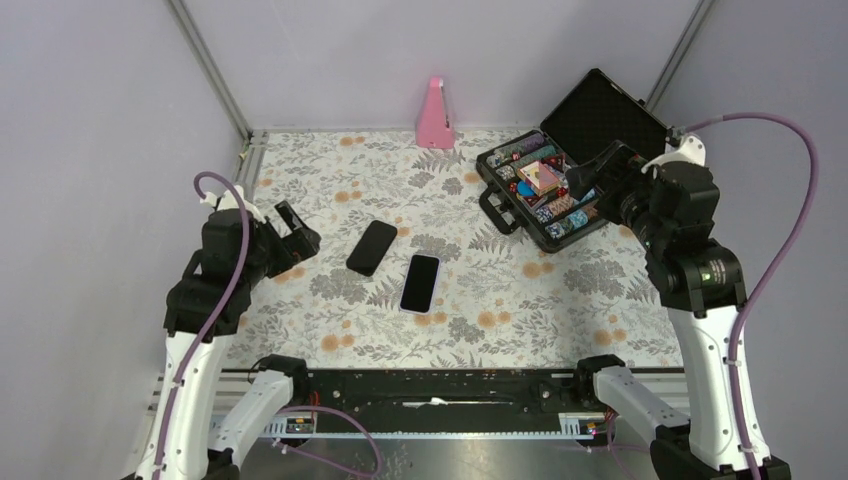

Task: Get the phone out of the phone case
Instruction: Pick up the phone at the center of the board.

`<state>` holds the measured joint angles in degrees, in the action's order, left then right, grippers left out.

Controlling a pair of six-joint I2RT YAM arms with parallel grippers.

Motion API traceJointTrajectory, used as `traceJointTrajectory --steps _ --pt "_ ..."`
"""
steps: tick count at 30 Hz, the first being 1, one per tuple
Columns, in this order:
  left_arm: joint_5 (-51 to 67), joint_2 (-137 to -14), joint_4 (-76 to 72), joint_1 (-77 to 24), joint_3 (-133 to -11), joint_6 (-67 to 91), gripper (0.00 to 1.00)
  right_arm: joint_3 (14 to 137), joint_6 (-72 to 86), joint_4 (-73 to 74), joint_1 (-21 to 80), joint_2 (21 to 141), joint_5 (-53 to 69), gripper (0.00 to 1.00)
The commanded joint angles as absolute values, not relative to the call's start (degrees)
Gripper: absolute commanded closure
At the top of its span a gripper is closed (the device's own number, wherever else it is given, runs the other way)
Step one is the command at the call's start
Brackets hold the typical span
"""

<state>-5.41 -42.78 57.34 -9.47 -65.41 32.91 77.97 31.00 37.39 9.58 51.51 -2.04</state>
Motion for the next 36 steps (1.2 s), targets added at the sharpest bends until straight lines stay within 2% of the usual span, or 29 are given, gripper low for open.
traceJointTrajectory --steps 1,4,7,11,16,20,24,31,36 --pt "4.8 -40.7 51.0 -9.6 -65.4 32.6 0.01 90.1 32.0 49.2 9.3 56.9 -7.6 0.0" --pt "14.1 -38.0 42.3 -9.6 -58.9 31.9 0.01 91.3 29.2 48.7 9.3 56.8 -7.1 0.0" --pt "19.9 -39.2 39.5 -9.6 -56.7 32.9 0.01 84.3 22.7 40.8 9.3 51.7 2.4 0.0" --pt "24.9 -44.4 40.3 -9.7 -56.9 31.9 0.01 75.4 23.5 32.6 9.3 45.9 2.7 0.0" --pt "27.7 -46.5 34.5 -11.7 -51.6 33.4 0.01 71.1 23.4 35.4 9.3 44.3 8.7 0.0" --pt "22.1 -48.6 34.4 -17.8 -48.4 32.9 0.01 68.3 24.6 39.9 9.3 44.6 11.1 0.0" --pt "12.5 -54.6 33.9 -28.8 -48.9 34.4 0.01 62.7 27.6 40.4 9.2 44.2 11.7 0.0" --pt "-4.9 -73.3 34.5 -43.1 -59.3 35.5 0.01 58.1 31.2 41.5 9.3 44.6 8.5 0.0" --pt "-12.2 -87.1 37.2 -48.4 -68.6 37.3 0.01 57.5 32.0 44.3 9.2 45.4 7.0 0.0"
